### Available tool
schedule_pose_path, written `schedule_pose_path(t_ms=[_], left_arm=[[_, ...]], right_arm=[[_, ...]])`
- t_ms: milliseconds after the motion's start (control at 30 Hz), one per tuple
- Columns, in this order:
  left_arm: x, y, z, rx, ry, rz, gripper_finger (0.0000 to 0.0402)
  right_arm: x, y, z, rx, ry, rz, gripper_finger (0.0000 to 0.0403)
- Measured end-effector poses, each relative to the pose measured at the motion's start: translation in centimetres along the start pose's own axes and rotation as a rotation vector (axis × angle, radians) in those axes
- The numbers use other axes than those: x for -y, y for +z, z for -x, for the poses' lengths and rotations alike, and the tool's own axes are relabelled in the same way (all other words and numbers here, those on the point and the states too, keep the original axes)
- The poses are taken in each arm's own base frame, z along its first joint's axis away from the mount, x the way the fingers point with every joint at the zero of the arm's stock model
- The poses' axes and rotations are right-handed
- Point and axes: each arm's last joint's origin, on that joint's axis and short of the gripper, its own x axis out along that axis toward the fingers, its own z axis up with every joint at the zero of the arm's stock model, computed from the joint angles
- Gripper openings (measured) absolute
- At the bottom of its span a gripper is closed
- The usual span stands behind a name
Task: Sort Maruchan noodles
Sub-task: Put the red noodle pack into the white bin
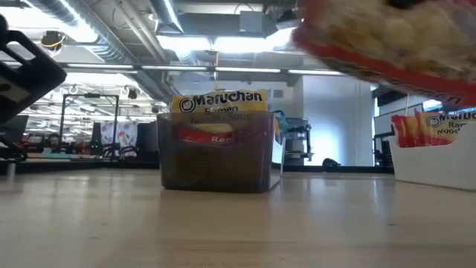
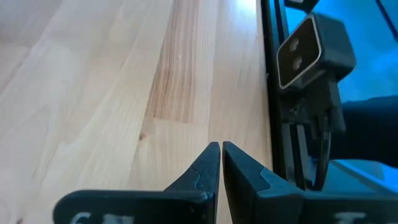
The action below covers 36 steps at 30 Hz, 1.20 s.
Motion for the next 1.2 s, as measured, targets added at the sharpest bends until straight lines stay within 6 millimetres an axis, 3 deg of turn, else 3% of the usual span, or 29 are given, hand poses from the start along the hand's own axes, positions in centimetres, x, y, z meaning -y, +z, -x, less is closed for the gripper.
schedule_pose_path(t_ms=[367,533,700,900,1200], left_arm=[[-0.1,0.5,-0.2,0.021,-0.008,0.024,0.0014],[-0.2,0.6,-0.3,0.022,-0.006,0.027,0.0014],[-0.2,0.6,-0.3,0.022,-0.006,0.027,0.0014],[-0.2,0.6,-0.3,0.022,-0.006,0.027,0.0014],[-0.2,0.7,-0.4,0.027,-0.006,0.031,0.0014]], right_arm=[[4.3,-3.1,12.1,-0.166,-0.324,-0.006,0.0087],[7.3,-5.1,15.4,-0.205,-0.4,-0.011,0.0084],[9.9,-8.1,15.8,-0.254,-0.399,-0.043,0.0085],[12.3,-11.3,14.4,-0.312,-0.425,-0.08,0.0086],[13.1,-13.8,11.4,-0.372,-0.362,-0.114,0.0087]])
